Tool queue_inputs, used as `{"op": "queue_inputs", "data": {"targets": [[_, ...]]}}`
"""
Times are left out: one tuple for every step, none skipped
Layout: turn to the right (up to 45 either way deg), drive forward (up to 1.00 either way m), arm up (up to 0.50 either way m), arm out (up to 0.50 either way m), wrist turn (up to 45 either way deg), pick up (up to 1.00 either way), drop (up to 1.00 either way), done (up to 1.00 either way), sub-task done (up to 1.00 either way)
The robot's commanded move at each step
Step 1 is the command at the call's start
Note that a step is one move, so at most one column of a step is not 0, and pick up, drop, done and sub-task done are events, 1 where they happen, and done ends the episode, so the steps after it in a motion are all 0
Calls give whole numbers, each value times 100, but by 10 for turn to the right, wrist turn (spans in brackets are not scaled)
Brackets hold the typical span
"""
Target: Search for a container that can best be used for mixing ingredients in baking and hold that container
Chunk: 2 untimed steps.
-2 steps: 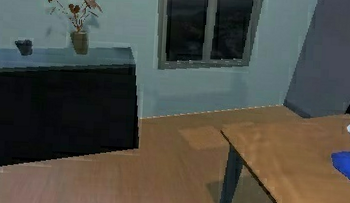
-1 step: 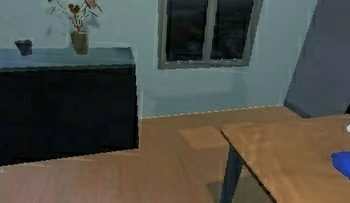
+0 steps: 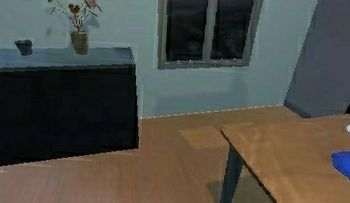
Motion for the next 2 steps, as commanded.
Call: {"op": "queue_inputs", "data": {"targets": [[0, 0, 0, 0, 0, 100, 0, 0, 0], [0, 0, 10, 0, 0, 0, 0, 0, 0]]}}
